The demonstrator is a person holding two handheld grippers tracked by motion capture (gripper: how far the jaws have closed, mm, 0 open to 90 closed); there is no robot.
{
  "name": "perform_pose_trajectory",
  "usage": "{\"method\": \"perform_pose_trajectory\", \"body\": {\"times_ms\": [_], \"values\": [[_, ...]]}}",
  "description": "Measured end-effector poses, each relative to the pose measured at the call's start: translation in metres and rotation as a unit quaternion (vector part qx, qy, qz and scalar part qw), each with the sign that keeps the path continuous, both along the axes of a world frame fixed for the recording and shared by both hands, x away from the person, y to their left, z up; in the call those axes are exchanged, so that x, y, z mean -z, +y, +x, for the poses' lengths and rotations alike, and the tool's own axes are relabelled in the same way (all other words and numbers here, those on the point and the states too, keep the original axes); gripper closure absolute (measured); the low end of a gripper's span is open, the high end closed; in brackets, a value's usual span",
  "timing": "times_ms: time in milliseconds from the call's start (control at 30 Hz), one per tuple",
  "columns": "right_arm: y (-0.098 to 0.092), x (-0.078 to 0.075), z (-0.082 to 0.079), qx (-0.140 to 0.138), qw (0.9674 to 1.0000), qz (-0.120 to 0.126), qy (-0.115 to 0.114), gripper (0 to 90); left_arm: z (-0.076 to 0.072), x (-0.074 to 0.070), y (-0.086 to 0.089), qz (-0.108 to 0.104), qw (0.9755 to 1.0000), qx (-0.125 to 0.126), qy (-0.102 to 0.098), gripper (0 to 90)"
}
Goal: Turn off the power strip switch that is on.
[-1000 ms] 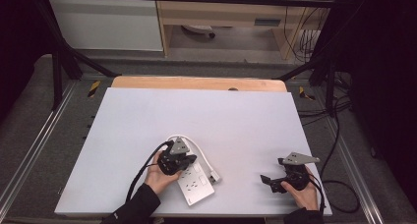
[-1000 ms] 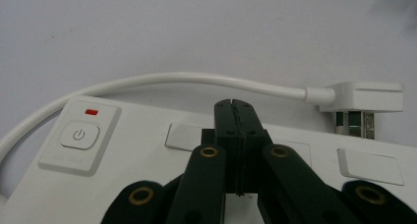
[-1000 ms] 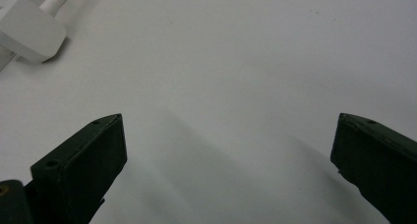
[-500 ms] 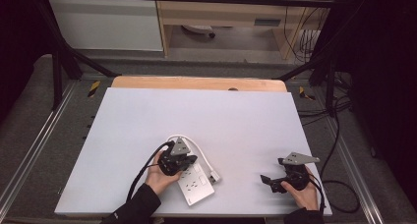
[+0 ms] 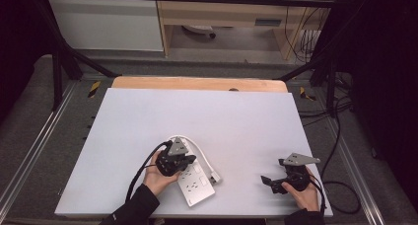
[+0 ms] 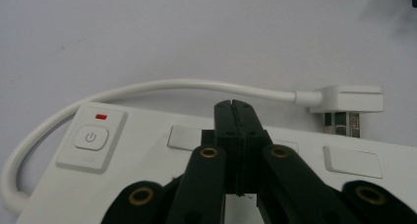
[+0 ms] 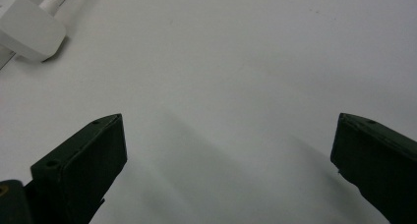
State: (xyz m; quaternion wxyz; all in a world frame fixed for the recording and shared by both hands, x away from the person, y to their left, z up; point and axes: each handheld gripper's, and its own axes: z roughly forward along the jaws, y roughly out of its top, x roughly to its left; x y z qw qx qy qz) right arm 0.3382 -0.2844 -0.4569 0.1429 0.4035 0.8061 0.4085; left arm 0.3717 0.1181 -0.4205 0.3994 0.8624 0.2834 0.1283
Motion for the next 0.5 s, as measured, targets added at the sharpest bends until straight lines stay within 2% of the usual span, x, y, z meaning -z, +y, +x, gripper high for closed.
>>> {"method": "perform_pose_trajectory", "body": {"times_ms": [333, 500], "values": [[0.0, 0.0, 0.0, -0.001, 1.0, -0.001, -0.002, 1.1, -0.001, -0.01, 0.017, -0.002, 1.0, -0.009, -0.001, 89.3], [0.001, 0.0, 0.0, -0.001, 1.0, -0.003, -0.001, 1.1, -0.003, -0.012, 0.025, 0.001, 1.0, -0.009, 0.0, 83.2]]}}
